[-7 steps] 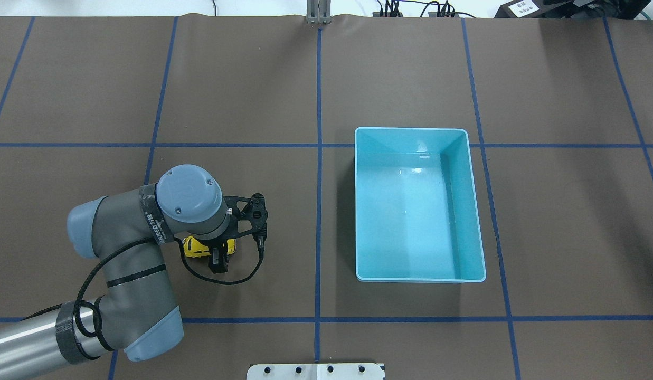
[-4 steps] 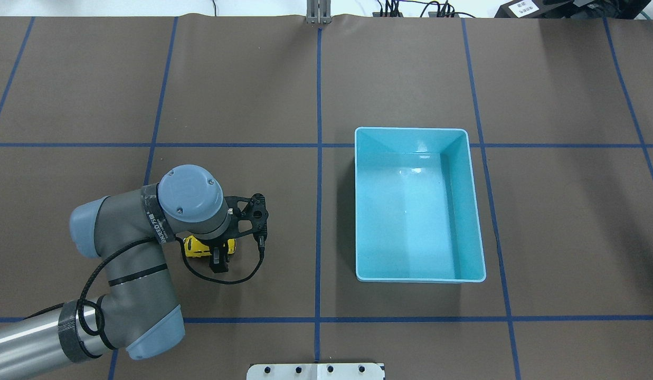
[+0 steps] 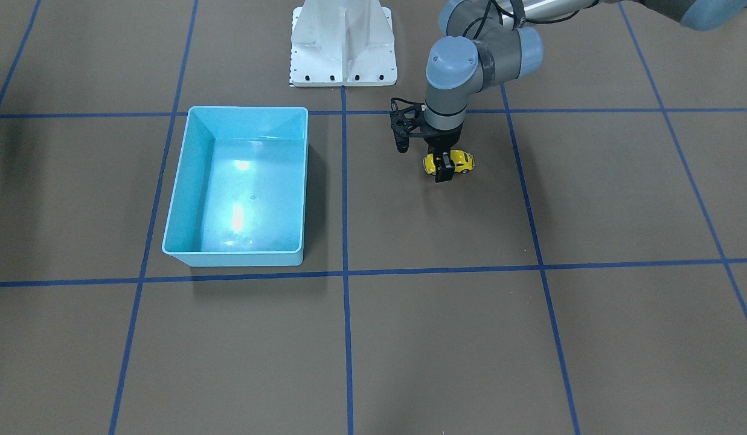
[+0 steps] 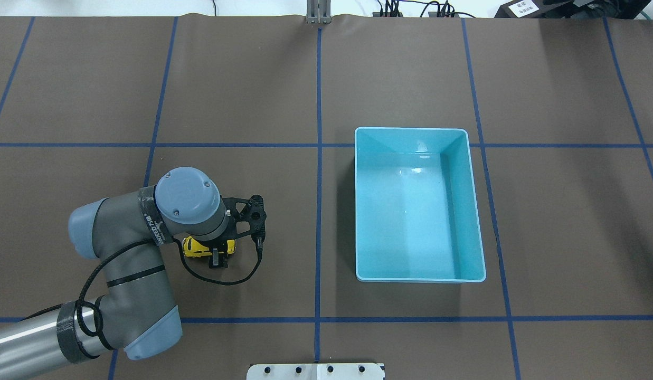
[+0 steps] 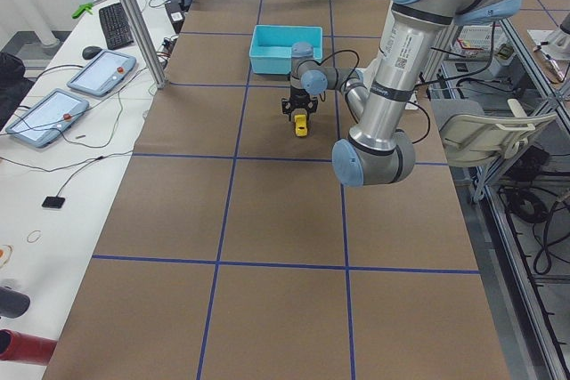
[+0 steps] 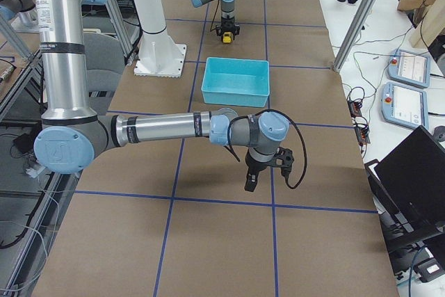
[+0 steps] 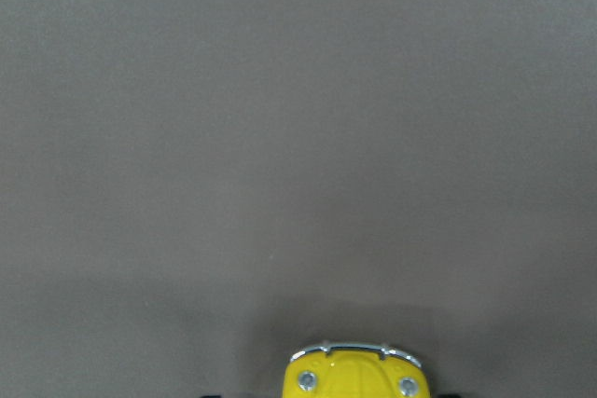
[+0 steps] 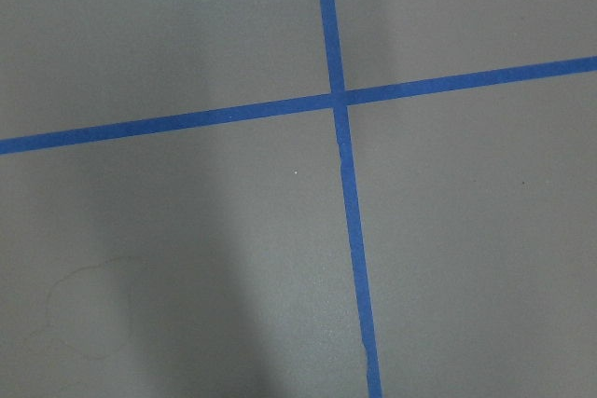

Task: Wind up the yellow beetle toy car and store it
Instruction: 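Drag the car backward along the table away from the bin with the left gripper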

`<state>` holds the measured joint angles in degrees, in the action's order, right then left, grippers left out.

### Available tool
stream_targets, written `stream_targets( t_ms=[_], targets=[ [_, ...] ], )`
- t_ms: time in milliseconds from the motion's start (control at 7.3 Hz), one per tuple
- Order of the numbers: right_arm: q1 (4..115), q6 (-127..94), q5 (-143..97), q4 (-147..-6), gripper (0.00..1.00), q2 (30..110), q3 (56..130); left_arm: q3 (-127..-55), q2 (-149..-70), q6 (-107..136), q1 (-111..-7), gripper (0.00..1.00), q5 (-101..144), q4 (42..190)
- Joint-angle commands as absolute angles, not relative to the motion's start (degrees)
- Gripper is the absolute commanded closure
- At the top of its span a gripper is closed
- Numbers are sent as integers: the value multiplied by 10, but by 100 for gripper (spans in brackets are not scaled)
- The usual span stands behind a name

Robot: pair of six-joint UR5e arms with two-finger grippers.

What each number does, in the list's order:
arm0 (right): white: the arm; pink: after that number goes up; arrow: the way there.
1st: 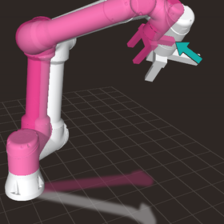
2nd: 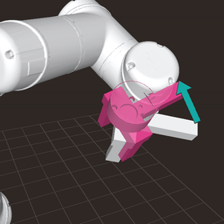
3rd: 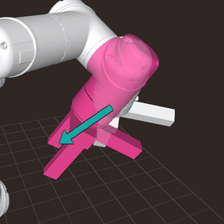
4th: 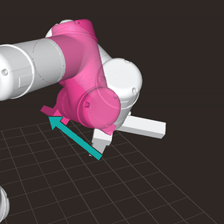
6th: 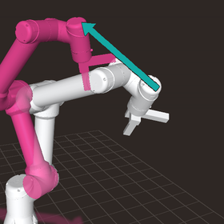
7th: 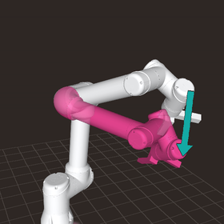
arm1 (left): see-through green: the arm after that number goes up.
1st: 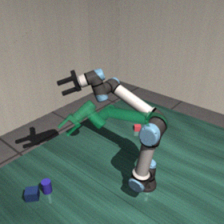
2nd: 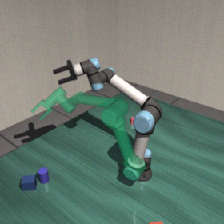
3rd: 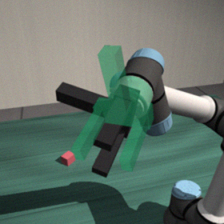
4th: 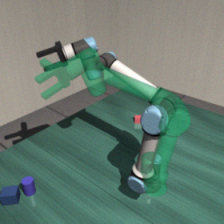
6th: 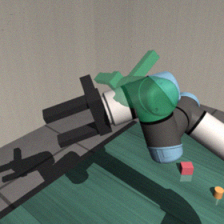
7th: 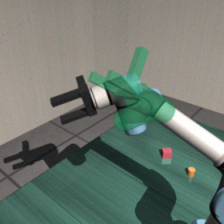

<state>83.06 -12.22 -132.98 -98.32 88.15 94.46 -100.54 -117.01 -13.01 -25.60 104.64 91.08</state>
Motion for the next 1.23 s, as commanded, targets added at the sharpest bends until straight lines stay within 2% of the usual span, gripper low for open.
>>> stream_targets(
  t_ms=[0,137,274,1096],
  targets=[
    [831,-122,-1331,-983,0,882,944,-1005,-1170,-129,-256,66,1047,911],
    [831,-122,-1331,-983,0,882,945,-1010,-1169,-130,-256,87,1047,911],
    [831,-122,-1331,-983,0,882,944,-1013,-1169,-130,-258,100,1047,912],
    [831,-123,-1330,-983,0,876,945,-1035,-1117,-130,-261,100,1048,1040]
  ],
)
